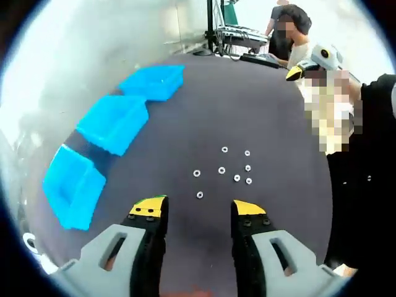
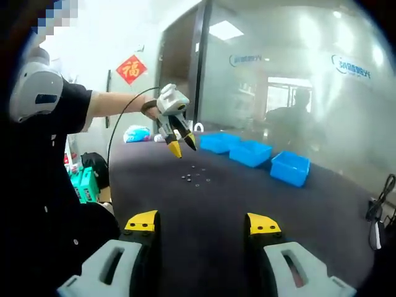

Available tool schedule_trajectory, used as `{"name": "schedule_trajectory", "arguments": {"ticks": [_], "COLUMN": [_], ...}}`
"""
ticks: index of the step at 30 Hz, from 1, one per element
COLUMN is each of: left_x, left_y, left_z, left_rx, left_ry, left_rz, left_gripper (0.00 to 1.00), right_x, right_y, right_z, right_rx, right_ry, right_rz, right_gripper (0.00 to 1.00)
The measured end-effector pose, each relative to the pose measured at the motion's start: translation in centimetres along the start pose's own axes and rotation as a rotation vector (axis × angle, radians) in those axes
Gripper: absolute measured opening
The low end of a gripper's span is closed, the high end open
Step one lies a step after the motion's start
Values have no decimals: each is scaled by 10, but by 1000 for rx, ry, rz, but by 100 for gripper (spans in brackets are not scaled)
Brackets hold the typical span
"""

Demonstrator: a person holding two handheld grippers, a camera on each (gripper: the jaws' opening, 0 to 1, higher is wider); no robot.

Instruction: Sort the screws, nuts, and washers into the corresponding bins

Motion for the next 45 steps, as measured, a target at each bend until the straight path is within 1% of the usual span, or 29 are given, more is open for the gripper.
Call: {"name": "schedule_trajectory", "arguments": {"ticks": [2,5,11,14,18,20,21,25,31,35,38,40,43,45], "left_x": [-2,-5,-8,-9,-11,-12,-13,-17,-17,-17,-17,-18,-19,-19], "left_y": [-2,-2,3,6,10,14,16,20,19,19,18,16,13,13], "left_z": [-5,-11,-18,-20,-23,-25,-26,-29,-32,-31,-31,-30,-29,-29], "left_rx": [-17,-27,-30,-23,-18,-6,3,4,0,0,-1,-1,-7,-5], "left_ry": [19,36,59,70,72,69,71,78,79,77,77,76,81,79], "left_rz": [-3,2,25,29,45,51,71,85,92,98,100,93,77,78], "left_gripper": [39,39,38,34,31,30,29,24,21,15,14,12,7,6], "right_x": [-1,-2,-4,-4,-5,-5,-6,-6,-7,-6,-6,-5,-5,-6], "right_y": [0,1,2,2,2,1,1,0,0,0,0,0,0,0], "right_z": [1,3,7,7,7,8,8,9,10,9,8,8,8,8], "right_rx": [-2,-6,-12,-15,-15,-16,-17,-20,-23,-24,-22,-23,-23,-21], "right_ry": [2,4,8,7,5,6,5,4,5,2,1,-1,-1,0], "right_rz": [-2,-5,-12,-15,-18,-17,-17,-20,-23,-22,-19,-18,-18,-17], "right_gripper": [49,49,49,49,49,49,49,49,49,49,49,49,49,49]}}
Point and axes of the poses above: the point that each gripper's makers call its tool centre point, and the gripper's own axes: z roughly backward along the fingers, y roughly to its left, x roughly out of its top, the point moved 7 cm from there along z, roughly backward along the fingers, and after that the axes turned 15 degrees about -y, right-handed, at the moved point
